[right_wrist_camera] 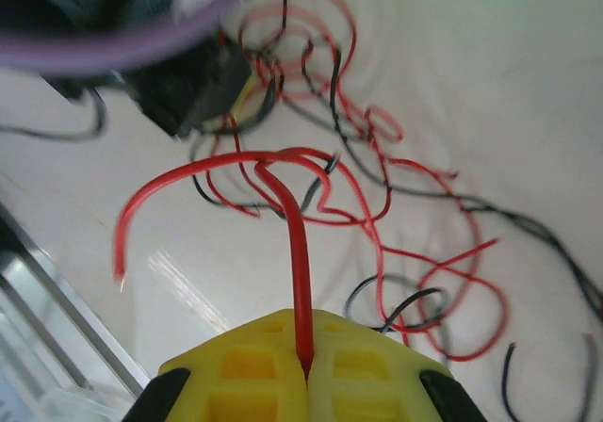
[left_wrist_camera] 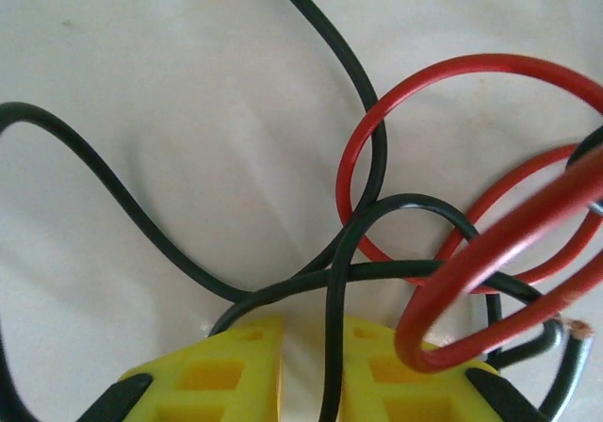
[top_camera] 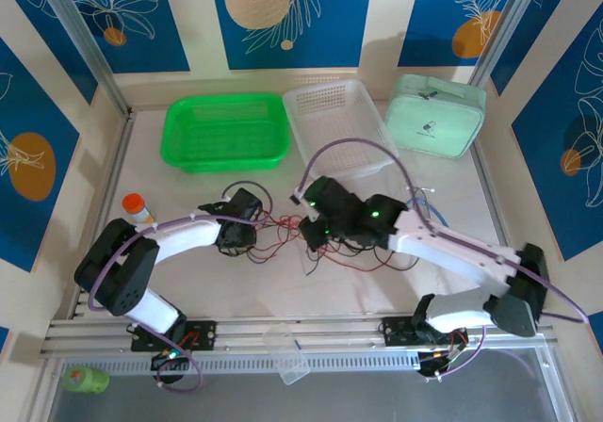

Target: Untangle the cables

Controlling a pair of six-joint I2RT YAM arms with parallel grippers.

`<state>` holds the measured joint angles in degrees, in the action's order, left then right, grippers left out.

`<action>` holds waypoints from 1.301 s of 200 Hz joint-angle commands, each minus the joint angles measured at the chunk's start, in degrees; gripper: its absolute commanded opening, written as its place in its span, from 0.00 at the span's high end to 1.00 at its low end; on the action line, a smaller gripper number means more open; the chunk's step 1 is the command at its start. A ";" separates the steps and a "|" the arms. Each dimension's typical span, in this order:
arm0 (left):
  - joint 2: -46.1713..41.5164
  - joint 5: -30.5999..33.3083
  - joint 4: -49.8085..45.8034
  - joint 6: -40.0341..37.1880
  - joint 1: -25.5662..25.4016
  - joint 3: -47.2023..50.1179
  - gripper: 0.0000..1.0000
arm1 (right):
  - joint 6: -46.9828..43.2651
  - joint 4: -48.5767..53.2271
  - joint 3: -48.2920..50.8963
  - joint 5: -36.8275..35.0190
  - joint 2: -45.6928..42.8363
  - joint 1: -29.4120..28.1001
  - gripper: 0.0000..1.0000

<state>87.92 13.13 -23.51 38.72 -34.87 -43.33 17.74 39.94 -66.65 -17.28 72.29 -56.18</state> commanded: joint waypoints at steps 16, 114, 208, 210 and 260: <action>3.48 0.41 0.81 0.04 1.39 2.33 0.81 | -0.38 1.96 -4.17 4.27 -9.36 4.95 1.00; 3.48 1.93 0.83 -0.38 1.47 3.07 0.82 | 0.43 9.98 -18.62 11.16 -14.84 16.64 1.00; 3.89 3.29 0.92 -0.14 1.96 4.12 0.82 | -1.59 18.37 -41.59 10.69 -11.05 21.89 1.00; 3.90 3.26 0.94 -0.07 1.93 4.13 0.82 | -1.68 18.58 -42.25 10.69 -10.86 21.97 1.00; 4.21 3.56 1.62 0.21 1.92 4.70 0.82 | -2.80 20.87 -57.90 10.33 -5.37 23.48 1.00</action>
<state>87.81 13.58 -22.02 38.72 -34.87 -42.28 16.43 58.13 -116.46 -7.44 63.99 -33.61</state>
